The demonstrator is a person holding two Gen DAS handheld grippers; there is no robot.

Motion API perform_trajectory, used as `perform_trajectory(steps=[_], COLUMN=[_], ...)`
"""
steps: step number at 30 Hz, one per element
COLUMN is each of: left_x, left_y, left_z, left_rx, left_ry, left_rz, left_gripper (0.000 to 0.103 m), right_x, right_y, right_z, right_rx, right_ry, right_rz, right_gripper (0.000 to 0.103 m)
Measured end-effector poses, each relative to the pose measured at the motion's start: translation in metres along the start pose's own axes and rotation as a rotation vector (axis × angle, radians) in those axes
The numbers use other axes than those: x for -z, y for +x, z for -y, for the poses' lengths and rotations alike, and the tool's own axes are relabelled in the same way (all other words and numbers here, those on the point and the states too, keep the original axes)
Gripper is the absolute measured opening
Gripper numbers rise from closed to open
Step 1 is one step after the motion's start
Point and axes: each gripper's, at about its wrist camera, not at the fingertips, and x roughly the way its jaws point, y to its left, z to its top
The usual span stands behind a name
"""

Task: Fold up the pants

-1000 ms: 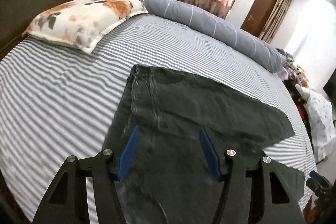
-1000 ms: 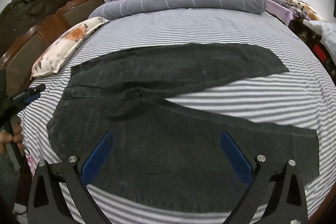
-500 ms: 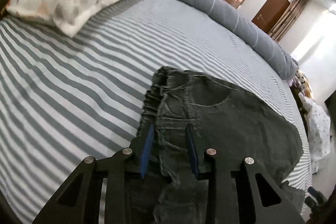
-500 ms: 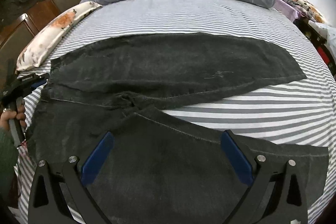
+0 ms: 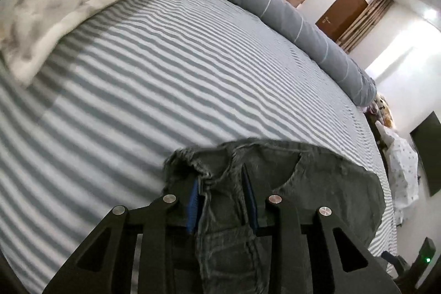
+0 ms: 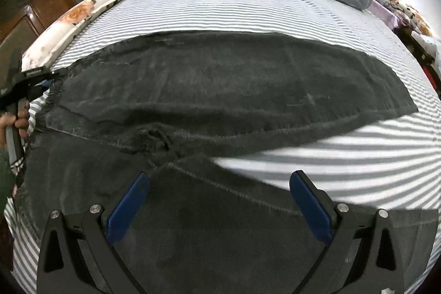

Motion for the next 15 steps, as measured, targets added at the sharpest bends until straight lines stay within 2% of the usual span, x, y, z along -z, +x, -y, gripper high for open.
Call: perform_trajectory(steps=[6, 7, 8, 9, 15], left_x=[-0.001, 0.001, 0.002, 0.004, 0.003], left_y=[0.009, 0.008, 0.006, 0.005, -0.015], left_z=[0.004, 0.003, 0.002, 0.0, 0.005], left_rx=[-0.005, -0.001, -0.011, -0.03, 0.035], left_ry=[-0.035, -0.044, -0.047, -0.049, -0.057], left_rz=[0.015, 0.028, 0.04, 0.042, 0.115], left_gripper=[0.03, 0.028, 0.013, 0.007, 0.005], right_x=[-0.03, -0.037, -0.045, -0.052, -0.108], right_y=[0.01, 0.012, 0.015, 0.018, 0.045], right_z=[0.002, 0.0, -0.003, -0.005, -0.031], right_rx=[-0.018, -0.021, -0.026, -0.03, -0.085], right_ry=[-0.045, -0.067, -0.094, -0.124, -0.336], right_rz=[0.025, 0.025, 0.027, 0.031, 0.029], right_gripper=[0.101, 0.101, 0.101, 0.101, 0.101])
